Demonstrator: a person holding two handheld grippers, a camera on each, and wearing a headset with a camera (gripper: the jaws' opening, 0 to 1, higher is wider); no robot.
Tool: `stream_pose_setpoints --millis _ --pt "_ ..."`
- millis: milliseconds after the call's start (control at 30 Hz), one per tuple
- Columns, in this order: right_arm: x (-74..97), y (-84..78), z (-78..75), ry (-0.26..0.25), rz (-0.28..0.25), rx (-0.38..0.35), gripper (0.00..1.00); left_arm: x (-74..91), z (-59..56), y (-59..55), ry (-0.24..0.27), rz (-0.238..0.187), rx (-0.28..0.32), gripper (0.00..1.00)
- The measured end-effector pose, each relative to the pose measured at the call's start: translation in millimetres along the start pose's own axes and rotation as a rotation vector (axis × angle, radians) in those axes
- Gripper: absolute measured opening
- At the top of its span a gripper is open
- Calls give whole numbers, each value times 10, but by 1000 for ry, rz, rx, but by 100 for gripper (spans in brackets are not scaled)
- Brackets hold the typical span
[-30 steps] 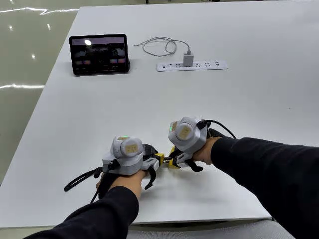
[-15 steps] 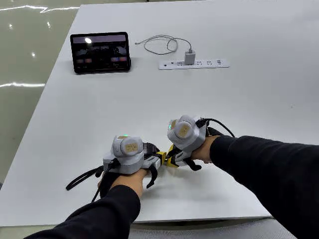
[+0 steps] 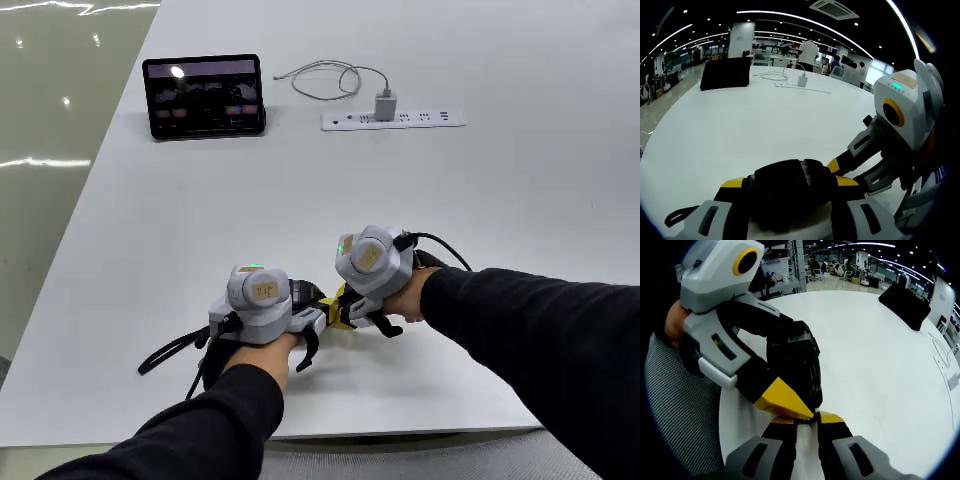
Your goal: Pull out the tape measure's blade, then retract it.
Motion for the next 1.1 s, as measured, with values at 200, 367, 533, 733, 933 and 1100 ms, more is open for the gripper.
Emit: stream_pose_setpoints --millis 200,367,533,733,933,1100 --pt "11 -18 8 -9 -19 9 12 3 0 2 0 1 -2 63" --pt "33 -66 16 -16 -52 7 12 4 -3 0 3 -2 -6 63" --pt "10 -58 10 -18 -58 -17 11 6 -4 1 2 -3 -7 63" --pt "-7 -41 26 -19 -55 -40 10 9 -3 1 2 -4 -4 63" --pt "-12 -44 25 -16 -57 -28 11 8 -4 -2 1 -4 -4 63" --pt "-7 -53 57 -26 -63 -3 12 7 -10 -3 3 -4 -6 64"
Point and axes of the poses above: the centre of the closed fingertips' face, and the gripper's own axes: x roughly backward along the fingers, z roughly to its left, y roughly out of its top, the point moved 10 cm from there along x, roughly backward along the fingers, and after that the axes turned 5 degrees about -y, right-handed, at the moved point
